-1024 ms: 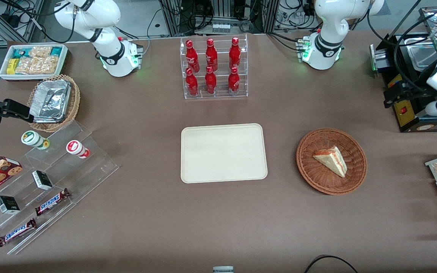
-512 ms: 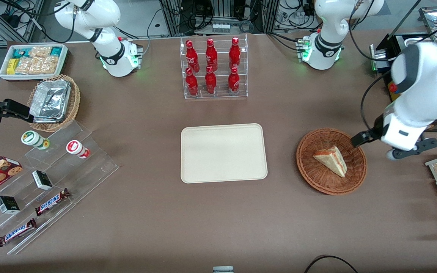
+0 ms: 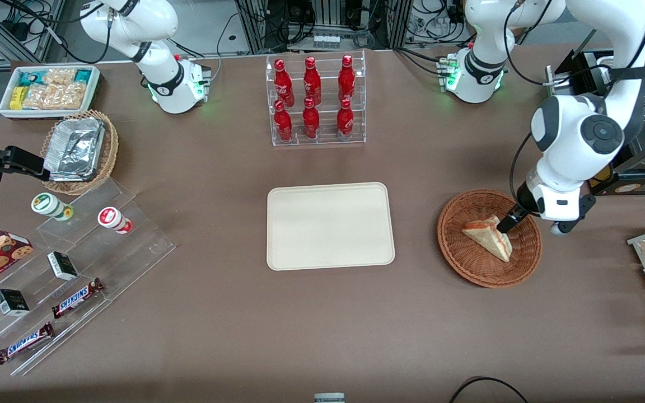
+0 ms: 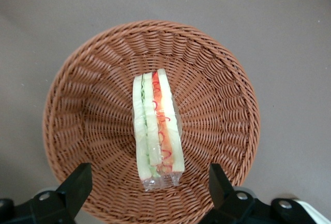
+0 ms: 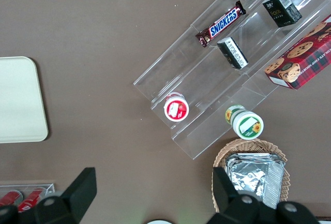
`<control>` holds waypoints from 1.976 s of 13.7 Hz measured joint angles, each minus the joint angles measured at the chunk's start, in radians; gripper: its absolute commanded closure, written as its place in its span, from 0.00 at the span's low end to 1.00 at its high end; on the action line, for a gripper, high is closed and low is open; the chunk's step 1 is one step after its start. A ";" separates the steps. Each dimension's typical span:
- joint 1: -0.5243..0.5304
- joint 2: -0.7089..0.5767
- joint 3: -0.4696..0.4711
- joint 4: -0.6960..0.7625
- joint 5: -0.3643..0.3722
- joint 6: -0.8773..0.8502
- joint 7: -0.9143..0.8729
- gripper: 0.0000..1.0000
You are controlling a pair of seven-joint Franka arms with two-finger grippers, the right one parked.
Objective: Place sandwich from basket to tray
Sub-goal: 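Move the left gripper over the wrapped sandwich in the wicker basket, then lower the left gripper and close it on the sandwich's upright edge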
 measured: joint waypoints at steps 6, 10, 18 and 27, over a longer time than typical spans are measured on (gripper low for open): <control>0.000 0.060 -0.006 -0.083 -0.001 0.164 -0.029 0.00; 0.000 0.074 -0.010 -0.083 -0.002 0.194 -0.054 0.00; 0.000 0.150 -0.019 -0.072 -0.002 0.265 -0.067 1.00; -0.009 0.065 -0.033 0.265 0.084 -0.338 -0.061 1.00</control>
